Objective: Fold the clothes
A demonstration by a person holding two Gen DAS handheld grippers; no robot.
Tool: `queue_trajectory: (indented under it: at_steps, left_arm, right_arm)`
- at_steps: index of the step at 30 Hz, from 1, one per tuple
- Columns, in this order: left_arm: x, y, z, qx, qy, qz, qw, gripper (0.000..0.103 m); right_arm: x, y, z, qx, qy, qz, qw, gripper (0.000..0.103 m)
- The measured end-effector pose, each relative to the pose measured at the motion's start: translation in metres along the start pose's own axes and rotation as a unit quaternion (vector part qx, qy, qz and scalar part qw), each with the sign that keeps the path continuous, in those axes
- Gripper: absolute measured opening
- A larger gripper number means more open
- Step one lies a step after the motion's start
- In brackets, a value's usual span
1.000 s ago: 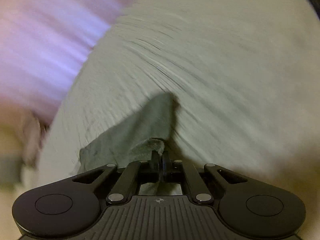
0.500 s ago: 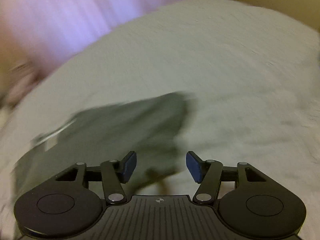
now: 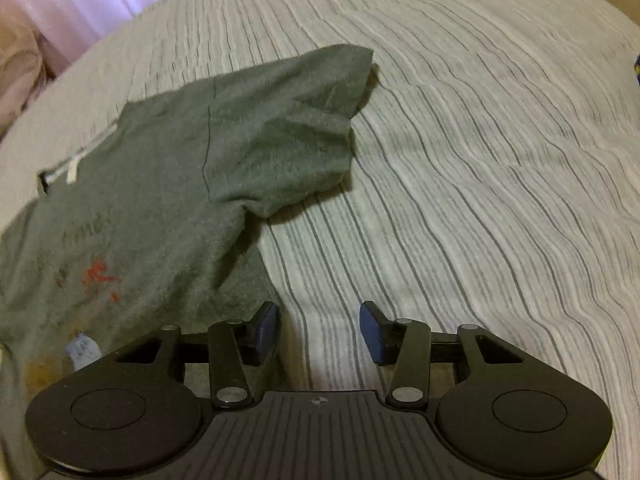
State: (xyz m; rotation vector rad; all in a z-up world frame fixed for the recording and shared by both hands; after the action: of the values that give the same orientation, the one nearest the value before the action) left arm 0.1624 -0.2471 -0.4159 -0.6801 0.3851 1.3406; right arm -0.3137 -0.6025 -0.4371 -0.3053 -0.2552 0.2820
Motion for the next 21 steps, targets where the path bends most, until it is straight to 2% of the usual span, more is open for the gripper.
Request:
queue_trajectory:
  at_steps: [1, 3, 4, 5, 6, 9, 11, 13, 17, 18, 21]
  left_arm:
    - [0.003, -0.009, -0.006, -0.007, 0.010, 0.020, 0.9997, 0.055]
    - [0.011, -0.022, -0.020, -0.012, 0.013, 0.041, 0.9990, 0.054]
    - [0.015, -0.026, -0.027, -0.011, 0.009, 0.046, 0.9989, 0.043]
    - [0.018, -0.030, -0.034, -0.010, 0.005, 0.048, 0.9988, 0.019]
    - [0.020, -0.032, -0.037, -0.009, 0.001, 0.035, 0.9993, 0.002]
    - [0.015, -0.026, -0.025, -0.043, -0.023, -0.048, 0.9976, 0.003]
    - [0.006, -0.007, -0.016, -0.057, -0.050, -0.138, 0.9875, 0.007]
    - [0.003, 0.010, -0.016, -0.041, -0.087, -0.208, 0.9733, 0.011]
    - [0.007, -0.001, -0.006, -0.020, -0.076, -0.235, 0.9688, 0.014]
    - [0.010, -0.012, 0.000, -0.025, -0.071, -0.219, 0.9728, 0.014]
    - [0.021, -0.047, 0.015, -0.053, -0.055, -0.163, 0.9836, 0.022]
  right_arm:
    - [0.002, 0.000, 0.000, 0.000, 0.011, 0.004, 1.000, 0.045]
    - [0.007, 0.000, 0.000, -0.001, 0.029, 0.009, 1.000, 0.045]
    - [0.008, 0.001, -0.001, -0.002, 0.036, 0.010, 0.999, 0.045]
    - [0.009, 0.002, -0.003, -0.002, 0.042, 0.011, 0.999, 0.045]
    - [0.011, 0.003, -0.003, -0.001, 0.048, 0.012, 0.999, 0.045]
    - [0.016, 0.002, -0.004, 0.004, 0.068, 0.016, 0.998, 0.045]
    - [0.020, 0.000, -0.004, 0.009, 0.086, 0.012, 0.996, 0.045]
    - [0.028, -0.003, -0.002, 0.011, 0.114, 0.006, 0.993, 0.045]
    - [0.064, -0.017, 0.008, -0.028, 0.205, 0.046, 0.977, 0.045]
    - [0.078, -0.023, 0.011, -0.050, 0.201, 0.064, 0.976, 0.045]
    - [0.120, -0.042, 0.016, -0.109, 0.162, 0.116, 0.974, 0.045]
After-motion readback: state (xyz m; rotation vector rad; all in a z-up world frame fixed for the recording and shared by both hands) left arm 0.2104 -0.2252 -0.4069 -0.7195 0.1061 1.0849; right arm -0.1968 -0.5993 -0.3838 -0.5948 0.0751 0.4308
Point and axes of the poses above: each gripper's, at about its wrist camera, not at the fingertips, and z roughly against the way its jaws point, x to its left, y to its underside, the point moved 2 cm from there along -z, roughly the way its jaws point, and after that the axes turned 4 degrees about x, right-handed, at the moved point
